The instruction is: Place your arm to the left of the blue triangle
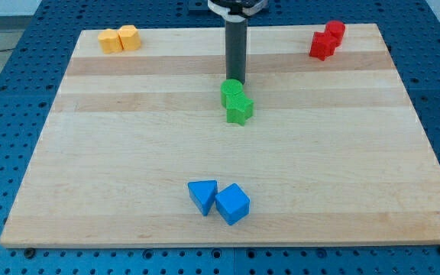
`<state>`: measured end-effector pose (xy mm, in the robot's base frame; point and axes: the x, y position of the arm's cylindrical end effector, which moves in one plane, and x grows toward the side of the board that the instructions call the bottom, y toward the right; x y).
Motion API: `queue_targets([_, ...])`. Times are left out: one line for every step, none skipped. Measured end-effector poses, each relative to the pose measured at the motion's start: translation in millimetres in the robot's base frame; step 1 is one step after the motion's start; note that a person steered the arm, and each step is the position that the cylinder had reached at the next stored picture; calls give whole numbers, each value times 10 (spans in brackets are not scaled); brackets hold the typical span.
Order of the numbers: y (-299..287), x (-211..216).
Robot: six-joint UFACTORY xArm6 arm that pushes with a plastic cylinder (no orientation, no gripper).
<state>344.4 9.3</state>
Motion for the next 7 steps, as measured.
queue_targets([0,0])
queue_targets([0,0])
queue_targets([123,-30])
queue_targets([695,36])
queue_targets([984,376])
queue_targets([882,859])
queue_targets([231,1219])
